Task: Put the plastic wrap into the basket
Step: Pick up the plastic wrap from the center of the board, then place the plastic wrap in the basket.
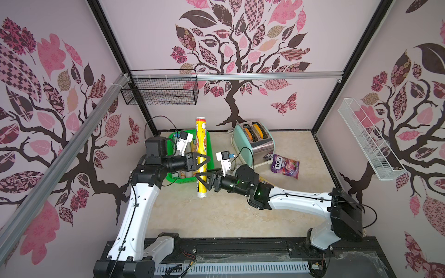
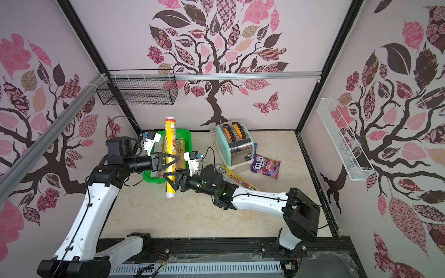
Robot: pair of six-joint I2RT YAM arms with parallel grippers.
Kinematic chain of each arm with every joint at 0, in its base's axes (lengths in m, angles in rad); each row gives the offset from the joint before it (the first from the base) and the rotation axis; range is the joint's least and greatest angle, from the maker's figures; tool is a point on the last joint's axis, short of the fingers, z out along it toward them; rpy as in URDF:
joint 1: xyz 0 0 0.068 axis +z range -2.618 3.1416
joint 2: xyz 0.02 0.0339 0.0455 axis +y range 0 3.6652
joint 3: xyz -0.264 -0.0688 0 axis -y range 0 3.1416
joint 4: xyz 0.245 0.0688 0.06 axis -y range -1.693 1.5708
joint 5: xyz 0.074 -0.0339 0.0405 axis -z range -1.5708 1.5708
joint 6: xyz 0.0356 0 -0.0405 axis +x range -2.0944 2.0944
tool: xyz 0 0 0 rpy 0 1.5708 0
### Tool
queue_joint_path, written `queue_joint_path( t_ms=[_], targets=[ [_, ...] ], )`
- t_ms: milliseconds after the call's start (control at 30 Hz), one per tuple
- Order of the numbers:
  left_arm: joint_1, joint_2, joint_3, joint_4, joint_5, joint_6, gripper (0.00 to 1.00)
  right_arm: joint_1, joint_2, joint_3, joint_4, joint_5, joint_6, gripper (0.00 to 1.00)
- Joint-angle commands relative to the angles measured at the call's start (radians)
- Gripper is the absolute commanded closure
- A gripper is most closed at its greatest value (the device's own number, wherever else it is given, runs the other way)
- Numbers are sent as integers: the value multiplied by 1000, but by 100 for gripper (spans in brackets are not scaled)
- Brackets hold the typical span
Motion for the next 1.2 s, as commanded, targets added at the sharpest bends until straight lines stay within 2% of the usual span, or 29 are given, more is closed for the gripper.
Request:
queue_joint_path(
  t_ms=[0, 200, 233, 300, 467, 667, 800, 1067, 1167],
  targets=[
    [-2, 18, 40, -18, -84, 34, 62, 3, -83, -33, -55, 56, -42, 28],
    [-1, 74, 67, -50, -306, 83, 62, 6, -234, -138, -230, 125, -126, 25],
    [-2, 87, 67, -52, -334, 87, 63, 6, -261, -149, -284, 133, -160, 21],
    [-2, 111, 72, -53, -379, 90, 64, 6, -307, -148, -390, 131, -222, 1],
    [0, 179, 84, -52, -514, 69, 64, 9, -398, -117, -680, 154, -341, 1],
    [0, 318, 140, -81, -721, 77, 64, 9, -479, -128, -813, 197, -358, 1],
    [2, 449, 223, -103, -752, 108, 64, 9, -492, -151, -820, 226, -400, 0],
    [30, 723, 464, -233, -873, 139, 64, 9, -425, -51, -968, 196, -510, 0],
    [51, 794, 494, -240, -885, 138, 64, 9, -419, -46, -972, 198, -524, 0]
  ],
)
